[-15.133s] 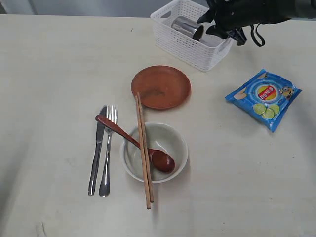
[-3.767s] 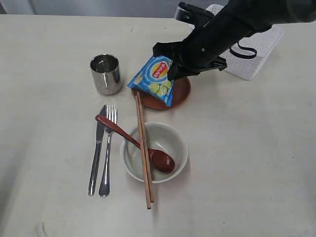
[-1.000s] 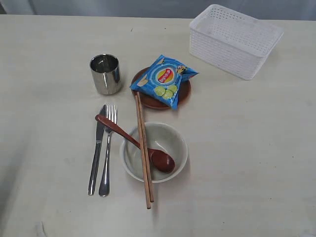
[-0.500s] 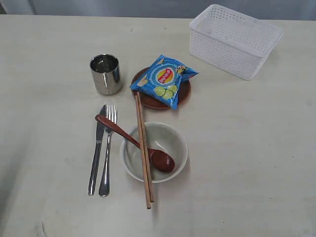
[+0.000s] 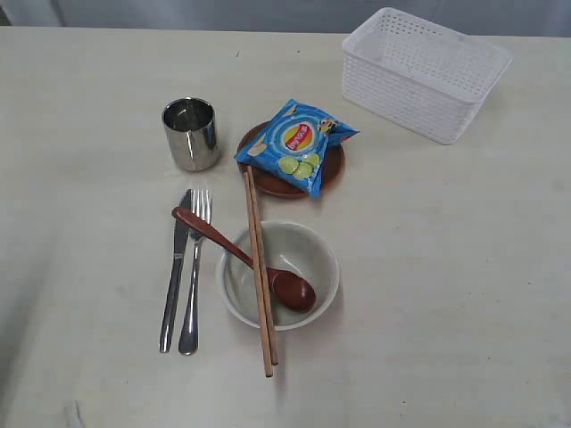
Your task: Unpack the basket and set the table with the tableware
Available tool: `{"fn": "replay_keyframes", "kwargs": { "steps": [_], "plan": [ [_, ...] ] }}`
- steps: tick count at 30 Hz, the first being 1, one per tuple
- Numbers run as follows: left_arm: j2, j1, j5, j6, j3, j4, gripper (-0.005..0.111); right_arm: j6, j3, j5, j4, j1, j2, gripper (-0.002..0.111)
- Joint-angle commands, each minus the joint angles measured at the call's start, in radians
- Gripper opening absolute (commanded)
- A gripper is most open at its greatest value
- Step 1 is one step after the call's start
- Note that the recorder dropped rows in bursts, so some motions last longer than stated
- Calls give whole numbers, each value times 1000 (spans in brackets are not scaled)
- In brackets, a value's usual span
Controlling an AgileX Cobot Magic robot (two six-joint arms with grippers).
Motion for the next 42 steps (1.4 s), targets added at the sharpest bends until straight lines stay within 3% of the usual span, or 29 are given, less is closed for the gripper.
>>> {"fn": "replay_keyframes", "kwargs": {
  "steps": [1,6,8,14,17,23,42],
  "plan": [
    [-3,2,-5,0,2,-1,0,8,3,6,-3,-7,3,-1],
    [-3,2,-5,0,2,-1,0,8,5,-22,30,-43,3,-1],
    [-3,2,-5,0,2,-1,0,8,29,-151,99,-56,3,-1],
    [-3,2,-5,0,2,-1,0,8,203,-934,97,-101,3,-1],
    [-3,2,-5,0,2,-1,0,8,291,-1102,97,-101,3,-1],
    [-3,2,-5,0,2,-1,0,5,505,-1041,97,-101,3,-1],
    [-3,2,-5,0,2,-1,0,5,878,-1032,181,-101,3,-1]
  ]
}}
